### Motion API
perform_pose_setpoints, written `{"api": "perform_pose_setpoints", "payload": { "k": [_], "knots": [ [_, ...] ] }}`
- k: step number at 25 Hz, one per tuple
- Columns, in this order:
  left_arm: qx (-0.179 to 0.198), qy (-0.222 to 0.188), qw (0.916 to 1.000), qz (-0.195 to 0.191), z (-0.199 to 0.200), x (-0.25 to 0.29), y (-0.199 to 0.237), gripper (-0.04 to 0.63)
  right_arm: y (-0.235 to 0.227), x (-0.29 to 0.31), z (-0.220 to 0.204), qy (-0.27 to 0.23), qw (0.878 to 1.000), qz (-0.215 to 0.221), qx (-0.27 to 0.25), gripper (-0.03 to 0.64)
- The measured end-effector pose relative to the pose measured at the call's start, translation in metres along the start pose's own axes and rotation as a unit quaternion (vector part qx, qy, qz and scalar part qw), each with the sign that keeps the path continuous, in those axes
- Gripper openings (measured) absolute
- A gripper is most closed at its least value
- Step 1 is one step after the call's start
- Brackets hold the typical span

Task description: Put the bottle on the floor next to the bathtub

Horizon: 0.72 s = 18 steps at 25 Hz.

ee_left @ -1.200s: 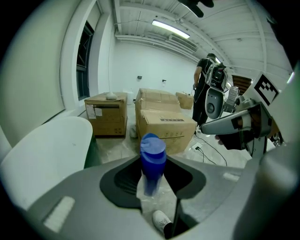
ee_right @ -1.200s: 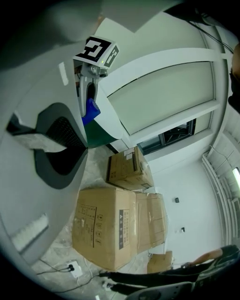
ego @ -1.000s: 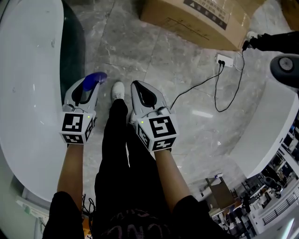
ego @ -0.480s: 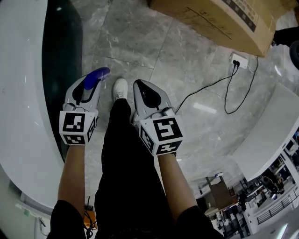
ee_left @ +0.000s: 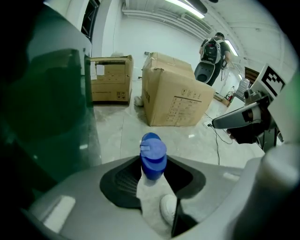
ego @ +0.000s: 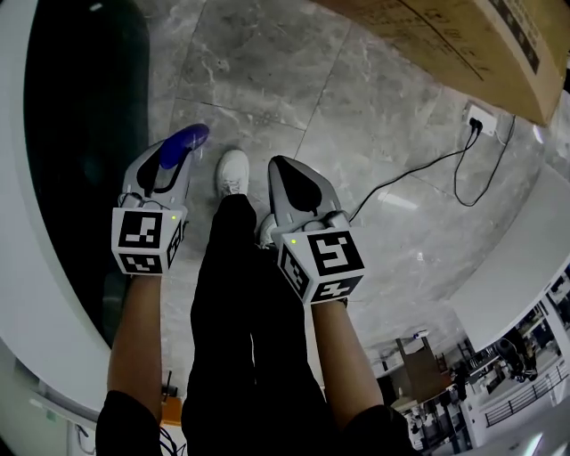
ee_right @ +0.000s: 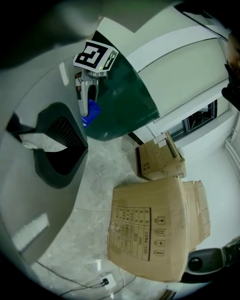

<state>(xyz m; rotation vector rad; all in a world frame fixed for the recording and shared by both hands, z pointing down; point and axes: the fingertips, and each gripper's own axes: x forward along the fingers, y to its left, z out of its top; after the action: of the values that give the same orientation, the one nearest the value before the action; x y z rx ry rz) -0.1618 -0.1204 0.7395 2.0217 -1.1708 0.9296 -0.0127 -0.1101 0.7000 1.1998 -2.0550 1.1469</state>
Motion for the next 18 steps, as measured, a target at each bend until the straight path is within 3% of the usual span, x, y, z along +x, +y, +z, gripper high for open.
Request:
{"api": "perform_pose_setpoints", "payload": {
  "k": [18],
  "knots": [
    [0.006, 0.028, 0.9996, -0.003, -0.096, 0.103, 0.039, 0.149, -0.027, 0.093, -0.089, 0.034, 0.999, 0.013, 0.003, 0.025]
  ]
}}
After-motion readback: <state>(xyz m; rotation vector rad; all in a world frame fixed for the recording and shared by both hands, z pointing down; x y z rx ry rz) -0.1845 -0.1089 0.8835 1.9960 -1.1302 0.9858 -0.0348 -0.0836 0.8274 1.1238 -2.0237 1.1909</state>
